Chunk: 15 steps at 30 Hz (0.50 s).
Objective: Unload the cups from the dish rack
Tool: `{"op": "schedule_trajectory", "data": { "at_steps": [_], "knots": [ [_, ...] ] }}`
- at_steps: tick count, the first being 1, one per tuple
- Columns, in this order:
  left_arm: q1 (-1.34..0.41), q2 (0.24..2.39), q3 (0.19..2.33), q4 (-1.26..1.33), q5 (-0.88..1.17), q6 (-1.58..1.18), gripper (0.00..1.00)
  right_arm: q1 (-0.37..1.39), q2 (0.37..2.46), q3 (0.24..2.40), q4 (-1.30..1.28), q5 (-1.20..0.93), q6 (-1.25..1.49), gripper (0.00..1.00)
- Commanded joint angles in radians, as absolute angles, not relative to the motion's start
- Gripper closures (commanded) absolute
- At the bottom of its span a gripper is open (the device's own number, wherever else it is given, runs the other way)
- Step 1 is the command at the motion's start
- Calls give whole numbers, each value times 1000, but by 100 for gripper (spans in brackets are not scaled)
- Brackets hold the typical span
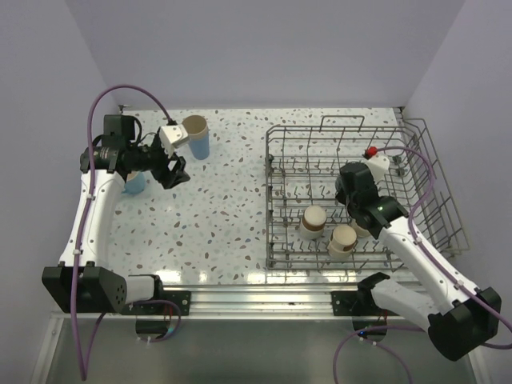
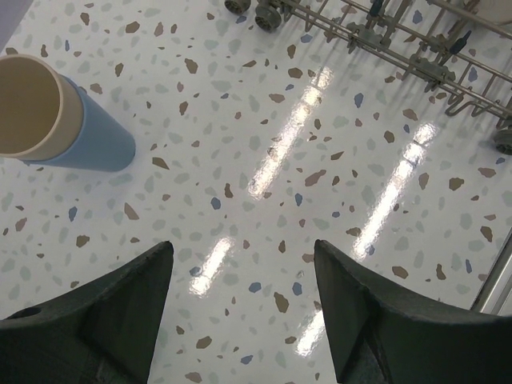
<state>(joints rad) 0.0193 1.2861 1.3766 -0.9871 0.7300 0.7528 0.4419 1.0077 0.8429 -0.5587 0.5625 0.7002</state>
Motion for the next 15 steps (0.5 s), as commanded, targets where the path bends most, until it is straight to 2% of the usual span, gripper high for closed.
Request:
{"op": "schedule_trajectory", "data": {
  "at_steps": [1, 9, 15],
  "knots": [
    [23, 1281, 1390, -943, 776, 713, 25, 436, 962, 910, -482, 629, 669, 100],
    [23, 1295, 1396, -928, 808, 681, 25, 433, 953, 917, -454, 597, 654, 100],
    [8, 1338, 1423, -830, 894, 543, 27, 433, 948, 1037, -443, 467, 614, 100]
  ]
}}
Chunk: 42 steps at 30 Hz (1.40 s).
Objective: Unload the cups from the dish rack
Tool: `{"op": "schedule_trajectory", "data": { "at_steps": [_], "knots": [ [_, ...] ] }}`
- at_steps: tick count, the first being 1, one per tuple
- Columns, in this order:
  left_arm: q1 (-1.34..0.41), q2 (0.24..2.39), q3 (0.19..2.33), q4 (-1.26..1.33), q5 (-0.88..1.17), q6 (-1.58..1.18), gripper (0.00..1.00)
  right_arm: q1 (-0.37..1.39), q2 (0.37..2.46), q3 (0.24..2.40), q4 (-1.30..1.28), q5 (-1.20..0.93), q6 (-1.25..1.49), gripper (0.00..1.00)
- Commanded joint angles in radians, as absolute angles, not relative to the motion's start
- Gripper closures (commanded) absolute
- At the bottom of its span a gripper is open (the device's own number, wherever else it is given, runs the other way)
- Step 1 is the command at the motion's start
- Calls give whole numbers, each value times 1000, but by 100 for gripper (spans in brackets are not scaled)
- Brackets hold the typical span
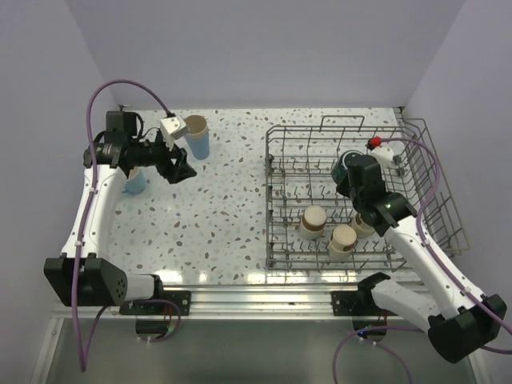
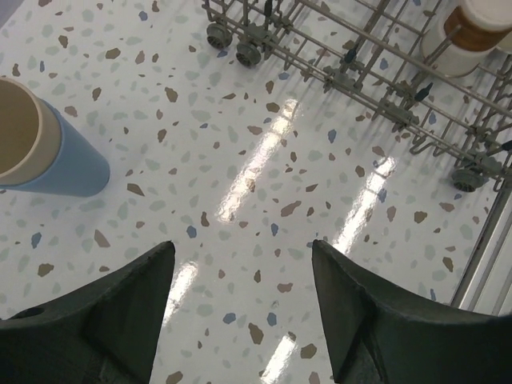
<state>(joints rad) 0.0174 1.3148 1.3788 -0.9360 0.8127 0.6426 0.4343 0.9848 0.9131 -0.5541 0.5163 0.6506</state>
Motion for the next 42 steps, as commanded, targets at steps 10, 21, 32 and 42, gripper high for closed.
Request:
{"op": "schedule_trajectory", "data": {
  "at_steps": [10, 21, 32, 42],
  "knots": [
    [-251, 1478, 1399, -148, 1078, -195, 26, 433, 989, 1129, -308, 223, 623, 100],
    [-322, 1713, 1359, 738, 1103, -882, 25, 436, 1071, 1187, -94, 3, 762, 100],
    [-333, 1795, 1411, 845, 1089, -989, 27, 457, 1190, 1249, 63, -104, 861, 100],
    [-336, 1807, 1419, 836, 1083, -1002, 28, 471, 1221, 1258, 124, -126, 893, 100]
  ]
}}
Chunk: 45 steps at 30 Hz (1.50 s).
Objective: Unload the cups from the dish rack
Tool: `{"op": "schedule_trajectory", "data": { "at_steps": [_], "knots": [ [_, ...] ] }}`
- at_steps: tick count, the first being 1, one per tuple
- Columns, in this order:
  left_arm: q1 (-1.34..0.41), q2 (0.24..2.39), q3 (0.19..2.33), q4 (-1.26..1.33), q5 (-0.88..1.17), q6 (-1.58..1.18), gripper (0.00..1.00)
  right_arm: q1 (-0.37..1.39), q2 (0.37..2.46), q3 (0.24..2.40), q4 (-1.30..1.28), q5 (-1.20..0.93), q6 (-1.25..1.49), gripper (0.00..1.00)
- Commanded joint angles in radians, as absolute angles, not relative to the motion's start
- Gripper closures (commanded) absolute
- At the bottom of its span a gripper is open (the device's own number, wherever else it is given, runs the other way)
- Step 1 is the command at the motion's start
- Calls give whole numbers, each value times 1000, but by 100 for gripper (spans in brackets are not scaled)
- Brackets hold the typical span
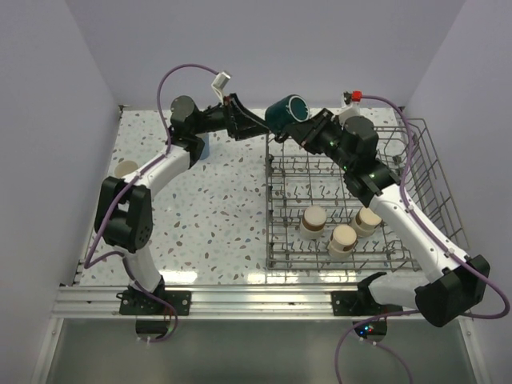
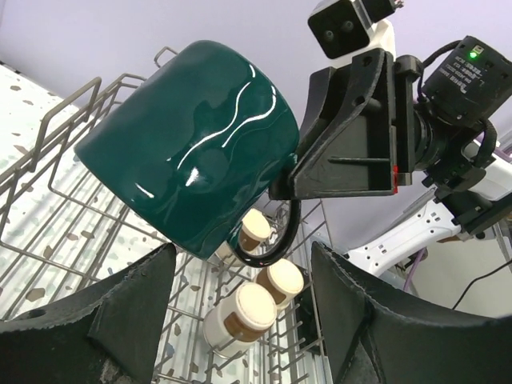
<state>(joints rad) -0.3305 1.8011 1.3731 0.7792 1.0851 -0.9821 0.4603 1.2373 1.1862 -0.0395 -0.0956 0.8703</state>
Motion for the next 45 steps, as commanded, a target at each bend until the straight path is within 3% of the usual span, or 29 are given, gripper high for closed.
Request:
{"op": "schedule_trajectory", "data": {
  "at_steps": [1, 12, 17, 25, 45],
  "knots": [
    [-334, 1809, 1419, 841, 1083, -1003, 28, 471, 1223, 1256, 126, -124, 897, 100],
    [-336, 1828, 1477, 864, 1089, -1029, 30, 474, 1235, 1226, 97, -91, 922, 100],
    [-347, 1809, 1389, 623, 1074, -769, 30, 474, 1085, 1096, -166, 165, 879, 100],
    [-416, 1839, 1374, 394, 1037, -571, 32, 474, 999, 855, -207, 229, 904, 100],
    [-460, 1782, 1416, 221, 1049, -420, 33, 474, 937, 934, -253, 255, 830, 100]
  ]
}}
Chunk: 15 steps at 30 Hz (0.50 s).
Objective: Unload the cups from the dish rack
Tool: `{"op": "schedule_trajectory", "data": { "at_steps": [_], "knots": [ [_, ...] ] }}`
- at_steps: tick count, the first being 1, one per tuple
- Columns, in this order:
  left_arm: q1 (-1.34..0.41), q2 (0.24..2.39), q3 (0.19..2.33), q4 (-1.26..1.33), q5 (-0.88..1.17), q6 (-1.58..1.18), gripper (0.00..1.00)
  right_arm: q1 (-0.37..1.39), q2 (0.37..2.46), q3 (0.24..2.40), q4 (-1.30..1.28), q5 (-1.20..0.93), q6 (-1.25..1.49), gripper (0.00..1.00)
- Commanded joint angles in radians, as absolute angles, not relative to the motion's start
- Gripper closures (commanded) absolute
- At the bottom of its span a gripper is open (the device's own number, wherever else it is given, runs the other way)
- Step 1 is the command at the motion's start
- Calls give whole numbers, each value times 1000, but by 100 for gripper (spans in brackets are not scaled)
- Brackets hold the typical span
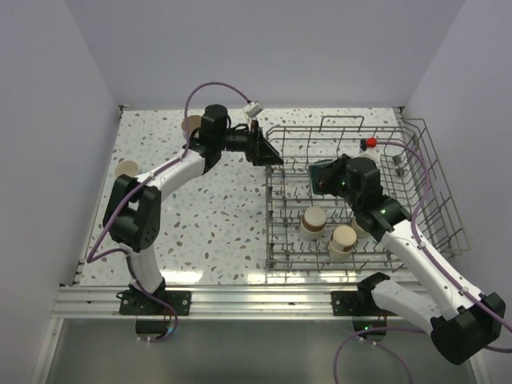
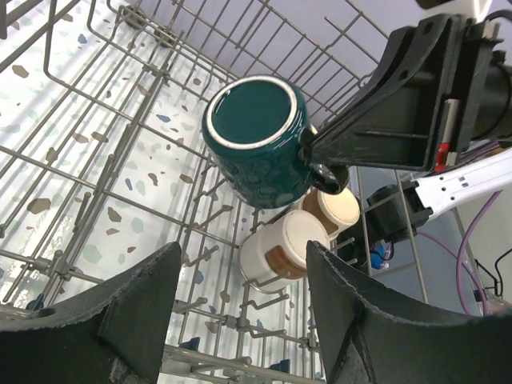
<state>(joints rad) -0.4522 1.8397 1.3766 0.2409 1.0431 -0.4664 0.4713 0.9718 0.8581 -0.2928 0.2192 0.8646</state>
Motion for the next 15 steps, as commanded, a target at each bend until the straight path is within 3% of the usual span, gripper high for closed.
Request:
{"op": "schedule_trajectory", "data": {
  "at_steps": [1, 11, 15],
  "knots": [
    [-462, 1782, 1420, 216, 1049, -416, 32, 474, 937, 930, -252, 250, 830, 100],
    [-465, 1750, 1427, 143, 1039, -327, 32, 472, 957, 1008, -213, 224, 801, 100],
    [-466, 1721, 1474, -94, 902, -122, 32, 474, 982, 1045, -215, 233, 825, 100]
  ]
}}
